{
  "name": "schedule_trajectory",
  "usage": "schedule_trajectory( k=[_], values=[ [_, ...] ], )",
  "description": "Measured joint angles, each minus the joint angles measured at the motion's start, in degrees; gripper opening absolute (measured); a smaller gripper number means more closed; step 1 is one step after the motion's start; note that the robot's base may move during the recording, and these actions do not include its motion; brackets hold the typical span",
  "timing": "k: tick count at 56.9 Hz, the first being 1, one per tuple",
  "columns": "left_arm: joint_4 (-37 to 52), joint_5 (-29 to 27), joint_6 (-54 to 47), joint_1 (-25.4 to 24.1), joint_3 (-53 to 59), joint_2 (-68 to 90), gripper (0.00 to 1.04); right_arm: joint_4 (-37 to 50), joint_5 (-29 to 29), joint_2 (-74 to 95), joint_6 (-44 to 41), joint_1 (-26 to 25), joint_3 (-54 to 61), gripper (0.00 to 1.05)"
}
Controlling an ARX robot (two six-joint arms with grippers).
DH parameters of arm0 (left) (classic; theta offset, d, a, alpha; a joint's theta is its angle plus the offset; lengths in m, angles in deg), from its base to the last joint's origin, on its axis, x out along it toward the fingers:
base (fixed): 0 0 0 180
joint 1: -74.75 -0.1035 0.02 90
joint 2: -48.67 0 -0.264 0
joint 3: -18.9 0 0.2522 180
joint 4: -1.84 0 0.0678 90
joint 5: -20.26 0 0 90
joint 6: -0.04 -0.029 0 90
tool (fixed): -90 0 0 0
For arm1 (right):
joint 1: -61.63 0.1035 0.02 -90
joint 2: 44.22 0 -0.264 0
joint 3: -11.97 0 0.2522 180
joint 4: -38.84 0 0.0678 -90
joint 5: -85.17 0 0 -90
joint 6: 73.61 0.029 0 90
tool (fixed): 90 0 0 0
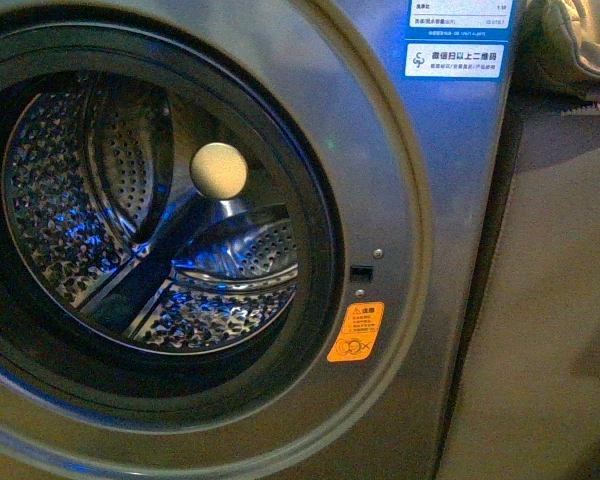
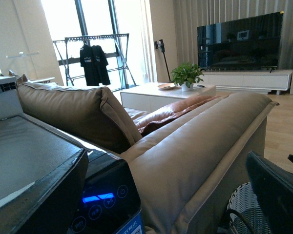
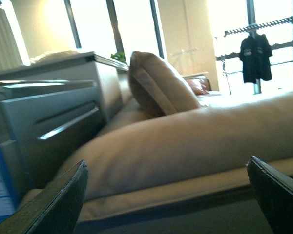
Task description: Collect clothes from washing machine
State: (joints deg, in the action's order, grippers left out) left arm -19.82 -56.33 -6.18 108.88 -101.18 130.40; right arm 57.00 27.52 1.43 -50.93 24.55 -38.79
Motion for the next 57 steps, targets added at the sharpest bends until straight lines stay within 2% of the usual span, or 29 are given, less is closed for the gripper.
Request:
schedule_trajectory(
  k=[4, 8, 10, 14, 18, 22, 36, 38, 39, 41, 42, 46, 48, 57],
  values=[
    [0.0, 0.0, 0.0, 0.0, 0.0, 0.0, 0.98, -0.8, -5.7, -5.3, -0.7, 8.6, 1.9, 0.97],
    [0.0, 0.0, 0.0, 0.0, 0.0, 0.0, 0.98, -3.1, -14.0, -10.7, -4.0, 19.8, 4.9, 0.97],
    [0.0, 0.0, 0.0, 0.0, 0.0, 0.0, 0.98, -11.5, -18.8, -12.7, -7.9, 25.0, 3.7, 0.91],
    [0.0, 0.0, 0.0, 0.0, 0.0, 0.0, 0.98, -26.0, -26.8, -15.3, -14.3, 30.7, 2.6, 0.79],
    [0.0, 0.0, 0.0, 0.0, 0.0, 0.0, 0.98, -32.3, -31.6, -17.4, -18.5, 35.0, 6.1, 0.66],
    [0.0, 0.0, 0.0, 0.0, 0.0, -0.1, 0.98, -31.9, -31.9, -18.9, -20.5, 36.5, 10.5, 0.54],
    [0.0, 0.0, 0.0, 0.0, 0.0, -0.2, 0.98, -28.2, -32.2, -24.9, -22.2, 36.9, 19.6, 0.13],
    [0.0, 0.0, 0.0, 0.0, 0.0, -0.2, 0.98, -27.6, -32.2, -26.0, -22.3, 36.9, 21.5, 0.03],
    [0.0, 0.0, 0.0, 0.0, 0.0, -0.2, 0.98, -27.5, -32.2, -26.4, -22.5, 36.9, 22.1, 0.01],
    [0.0, 0.0, 0.0, 0.0, 0.0, -0.2, 0.98, -27.2, -32.2, -27.0, -22.5, 36.9, 23.2, 0.03],
    [-1.2, -1.8, 0.5, 0.3, -0.7, 0.1, 0.98, -27.0, -32.2, -27.4, -22.5, 36.9, 23.8, 0.02],
    [-15.0, -15.9, 7.2, 0.5, -8.5, 2.3, 0.98, -26.6, -32.3, -28.8, -22.5, 36.9, 25.8, 0.02],
    [-17.6, -18.7, 8.4, 0.1, -9.6, 2.5, 0.98, -26.5, -32.2, -29.3, -22.5, 36.9, 26.4, 0.02],
    [-18.6, -22.8, 11.6, -3.6, -8.8, 0.9, 0.98, -26.2, -32.3, -31.6, -22.5, 36.9, 28.9, 0.02]
  ],
)
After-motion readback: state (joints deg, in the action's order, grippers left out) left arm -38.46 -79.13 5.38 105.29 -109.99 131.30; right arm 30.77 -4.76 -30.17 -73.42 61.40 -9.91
